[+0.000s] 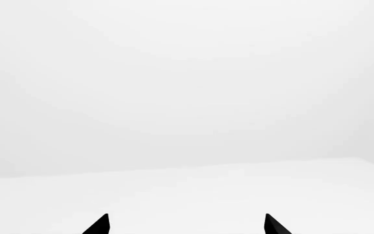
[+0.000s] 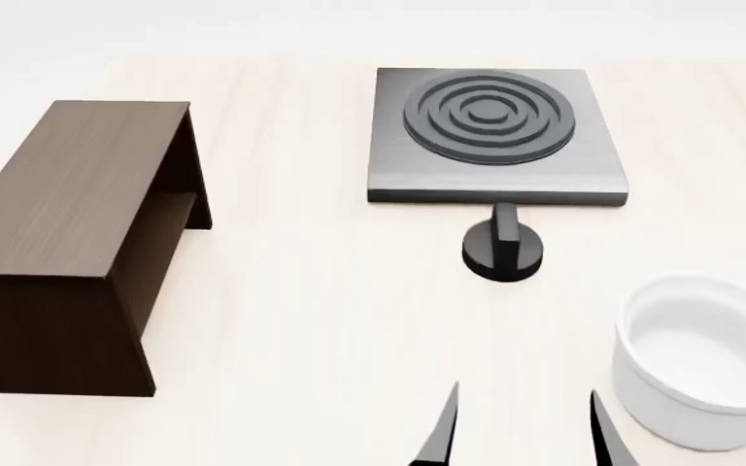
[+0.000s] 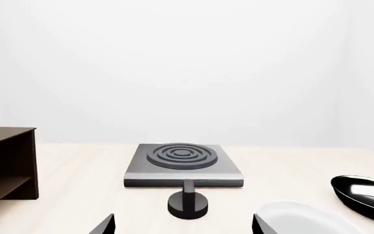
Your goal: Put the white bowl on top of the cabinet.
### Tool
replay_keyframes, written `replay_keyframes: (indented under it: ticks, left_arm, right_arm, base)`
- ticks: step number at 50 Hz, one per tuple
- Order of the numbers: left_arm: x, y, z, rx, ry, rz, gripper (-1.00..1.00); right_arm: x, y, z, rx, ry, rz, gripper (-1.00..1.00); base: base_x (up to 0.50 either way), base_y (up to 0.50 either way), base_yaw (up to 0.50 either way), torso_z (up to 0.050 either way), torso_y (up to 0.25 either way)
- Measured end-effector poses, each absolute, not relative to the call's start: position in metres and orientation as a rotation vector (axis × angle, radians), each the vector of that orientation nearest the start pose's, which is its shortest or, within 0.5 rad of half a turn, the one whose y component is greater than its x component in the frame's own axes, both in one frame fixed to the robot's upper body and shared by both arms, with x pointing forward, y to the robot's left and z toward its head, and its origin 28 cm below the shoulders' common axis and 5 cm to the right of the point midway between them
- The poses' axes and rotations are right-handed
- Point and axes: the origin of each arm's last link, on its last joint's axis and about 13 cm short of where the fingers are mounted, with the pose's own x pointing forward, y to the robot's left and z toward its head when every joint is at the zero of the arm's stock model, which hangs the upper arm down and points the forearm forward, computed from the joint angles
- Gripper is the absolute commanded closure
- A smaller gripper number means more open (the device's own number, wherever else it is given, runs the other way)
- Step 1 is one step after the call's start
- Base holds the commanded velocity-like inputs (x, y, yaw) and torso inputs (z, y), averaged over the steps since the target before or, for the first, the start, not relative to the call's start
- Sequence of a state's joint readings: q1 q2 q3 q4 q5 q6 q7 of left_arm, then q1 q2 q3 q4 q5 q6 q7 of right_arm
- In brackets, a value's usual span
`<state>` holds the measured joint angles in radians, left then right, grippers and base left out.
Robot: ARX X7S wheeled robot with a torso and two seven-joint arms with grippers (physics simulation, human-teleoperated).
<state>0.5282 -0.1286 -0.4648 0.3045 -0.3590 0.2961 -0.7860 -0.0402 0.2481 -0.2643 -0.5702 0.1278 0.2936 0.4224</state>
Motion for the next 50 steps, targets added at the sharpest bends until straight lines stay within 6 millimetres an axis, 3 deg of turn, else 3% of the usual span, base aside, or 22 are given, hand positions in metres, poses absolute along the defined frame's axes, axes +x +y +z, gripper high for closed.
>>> replay_keyframes:
  ticks: [10, 18, 35, 50]
  left_arm:
    - [0.0770, 0.3212, 0.0399, -0.064, -0.171, 1.188, -1.00]
    - [0.0773, 0.3210, 0.0401, -0.066, -0.173, 1.187, -1.00]
    - [0.0768, 0.3210, 0.0401, -0.067, -0.173, 1.189, -1.00]
    - [0.0765, 0.3215, 0.0402, -0.068, -0.174, 1.190, -1.00]
  right_arm:
    - [0.1813, -0.0817, 0.1023, -0.060, -0.209, -0.071, -1.00]
    - [0.1806, -0.0820, 0.1044, -0.063, -0.219, -0.077, -1.00]
    - [0.1798, -0.0825, 0.1050, -0.072, -0.228, -0.085, -1.00]
    - [0.1807, -0.0823, 0.1049, -0.069, -0.218, -0.093, -1.00]
  base:
    - [0.50, 0.00, 0.00, 0.000, 0.000]
    - [0.04, 0.00, 0.00, 0.000, 0.000]
    - [0.24, 0.48, 0.00, 0.000, 0.000]
    - [0.04, 0.02, 0.00, 0.000, 0.000]
